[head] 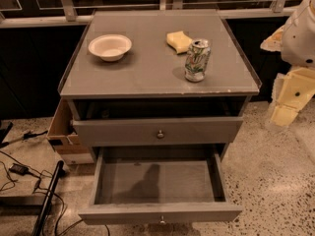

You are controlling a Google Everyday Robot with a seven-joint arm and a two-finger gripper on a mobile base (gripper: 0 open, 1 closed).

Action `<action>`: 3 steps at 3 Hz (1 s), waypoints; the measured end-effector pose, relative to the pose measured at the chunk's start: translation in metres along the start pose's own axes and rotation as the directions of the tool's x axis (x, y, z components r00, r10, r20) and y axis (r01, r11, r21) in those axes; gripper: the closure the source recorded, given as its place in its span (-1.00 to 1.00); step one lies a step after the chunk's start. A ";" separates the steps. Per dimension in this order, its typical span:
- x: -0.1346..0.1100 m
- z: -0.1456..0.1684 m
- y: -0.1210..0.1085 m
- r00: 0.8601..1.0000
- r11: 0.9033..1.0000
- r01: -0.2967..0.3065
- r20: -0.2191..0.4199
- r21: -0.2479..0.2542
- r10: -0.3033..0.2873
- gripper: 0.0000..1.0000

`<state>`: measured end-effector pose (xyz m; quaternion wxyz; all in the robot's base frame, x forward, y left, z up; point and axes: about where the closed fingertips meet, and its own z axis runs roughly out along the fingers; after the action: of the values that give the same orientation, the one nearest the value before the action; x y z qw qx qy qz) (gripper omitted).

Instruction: Place 7up can into middle drawer

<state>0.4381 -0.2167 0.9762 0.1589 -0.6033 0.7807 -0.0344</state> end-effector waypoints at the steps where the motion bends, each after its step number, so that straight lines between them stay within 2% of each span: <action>1: 0.000 0.000 0.000 1.000 1.000 0.000 0.000 0.000 0.000 -1.00; 2: 0.002 0.000 -0.011 1.000 0.999 -0.022 0.012 0.026 0.022 -1.00; 3: 0.006 0.009 -0.043 0.997 0.995 -0.071 0.041 0.075 0.068 -1.00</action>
Offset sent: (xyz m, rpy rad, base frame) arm 0.0223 -0.0119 -0.0012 0.0249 -0.0336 -0.0515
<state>0.4800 -0.2325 0.9770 0.1980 -0.5698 0.7962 -0.0470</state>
